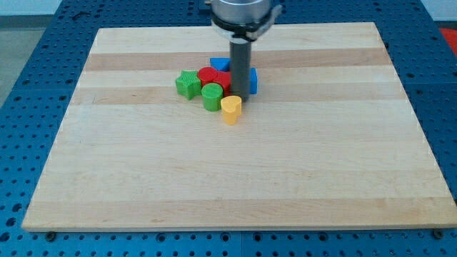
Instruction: Slide the blue cube to the red star
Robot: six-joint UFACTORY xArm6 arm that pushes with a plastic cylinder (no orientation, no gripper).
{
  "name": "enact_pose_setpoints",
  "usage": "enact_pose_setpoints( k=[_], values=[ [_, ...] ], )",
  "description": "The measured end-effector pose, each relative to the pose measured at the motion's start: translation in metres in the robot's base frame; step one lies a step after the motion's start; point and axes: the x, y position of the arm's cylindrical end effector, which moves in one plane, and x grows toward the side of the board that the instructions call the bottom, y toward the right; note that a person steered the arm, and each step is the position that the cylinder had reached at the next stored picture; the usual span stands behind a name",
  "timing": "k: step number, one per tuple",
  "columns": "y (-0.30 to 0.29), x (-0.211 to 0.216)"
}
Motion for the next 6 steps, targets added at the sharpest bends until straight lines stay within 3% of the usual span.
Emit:
enact_pose_setpoints(
  k=[1, 3, 4, 6],
  values=[
    [-0.010, -0.007],
    [0.062, 0.020],
    [0.090, 0.002],
    [0.066, -0.035]
  ],
)
